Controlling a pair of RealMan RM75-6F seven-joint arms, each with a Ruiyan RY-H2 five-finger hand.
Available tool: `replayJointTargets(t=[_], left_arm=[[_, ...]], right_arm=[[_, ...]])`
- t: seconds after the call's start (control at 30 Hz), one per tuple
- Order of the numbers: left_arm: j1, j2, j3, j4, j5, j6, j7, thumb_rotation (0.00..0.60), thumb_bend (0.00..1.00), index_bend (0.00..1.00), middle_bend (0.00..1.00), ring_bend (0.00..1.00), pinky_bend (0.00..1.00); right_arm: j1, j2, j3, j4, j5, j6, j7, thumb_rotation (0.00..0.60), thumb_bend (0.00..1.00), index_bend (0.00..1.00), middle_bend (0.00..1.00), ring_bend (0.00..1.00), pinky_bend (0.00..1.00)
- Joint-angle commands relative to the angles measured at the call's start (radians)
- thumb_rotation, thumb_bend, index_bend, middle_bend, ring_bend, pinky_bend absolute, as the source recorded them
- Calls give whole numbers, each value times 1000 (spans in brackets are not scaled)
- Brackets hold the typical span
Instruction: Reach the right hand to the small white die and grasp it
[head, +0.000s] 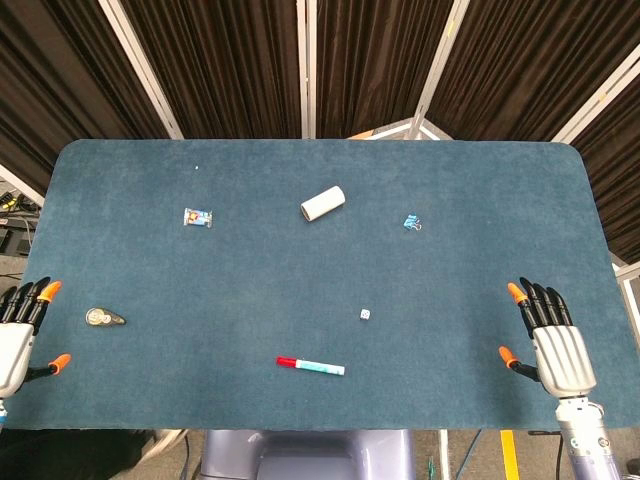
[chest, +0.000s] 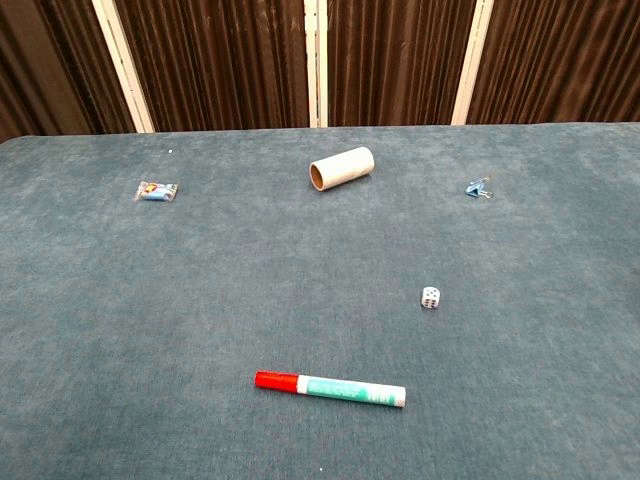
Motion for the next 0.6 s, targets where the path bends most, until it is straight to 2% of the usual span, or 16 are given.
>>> replayJointTargets(t=[0.03,0.33,0.6], left_arm=[[0,0,0,0,0,0,0,600,73,0,0,0,0],[1,1,-1,0,-1,1,-4,600,73,0,0,0,0],[-2,8,-11,10,-18,-7,-34,600,72,0,0,0,0]], right_arm=[[0,0,0,0,1,-1,0,600,148,31,0,0,0],[5,1,2,-5,6,-11,0,600,148,41,0,0,0],[55,-29,36,-61,34,-72,-31,600,150,238,0,0,0]])
